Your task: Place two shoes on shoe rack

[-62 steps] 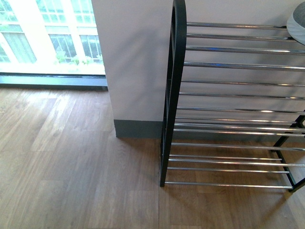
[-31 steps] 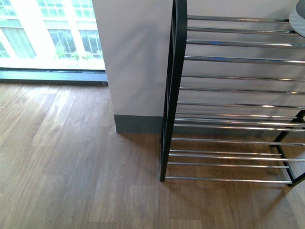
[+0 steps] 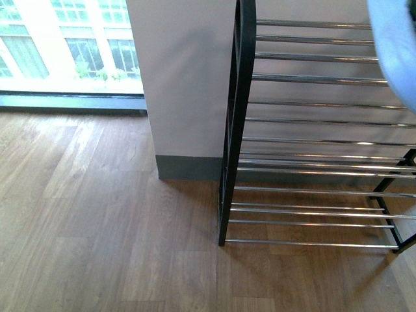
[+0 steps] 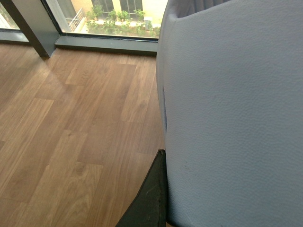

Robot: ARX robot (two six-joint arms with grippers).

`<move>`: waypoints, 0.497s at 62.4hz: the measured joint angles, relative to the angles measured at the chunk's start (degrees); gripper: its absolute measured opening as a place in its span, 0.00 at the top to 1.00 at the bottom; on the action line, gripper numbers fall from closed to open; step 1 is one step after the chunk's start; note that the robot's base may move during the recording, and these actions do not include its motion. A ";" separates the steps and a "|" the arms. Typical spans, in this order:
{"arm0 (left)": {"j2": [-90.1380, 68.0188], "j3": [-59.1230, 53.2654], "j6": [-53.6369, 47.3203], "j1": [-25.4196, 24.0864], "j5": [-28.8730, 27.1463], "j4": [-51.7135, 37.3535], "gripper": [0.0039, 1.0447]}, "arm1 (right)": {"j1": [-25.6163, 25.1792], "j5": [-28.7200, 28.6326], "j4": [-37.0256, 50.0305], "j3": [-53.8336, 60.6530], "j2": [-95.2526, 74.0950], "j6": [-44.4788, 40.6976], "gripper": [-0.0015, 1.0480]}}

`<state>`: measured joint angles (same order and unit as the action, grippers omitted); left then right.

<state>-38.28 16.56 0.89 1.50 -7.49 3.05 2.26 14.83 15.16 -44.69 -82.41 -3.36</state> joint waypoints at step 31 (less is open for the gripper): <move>0.00 0.00 0.00 0.00 0.00 0.00 0.99 | -2.78 6.58 -5.79 -27.12 -24.30 -20.11 0.99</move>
<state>-38.28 16.56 0.89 1.50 -7.49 3.05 -0.51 21.41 9.37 -71.81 -106.72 -23.46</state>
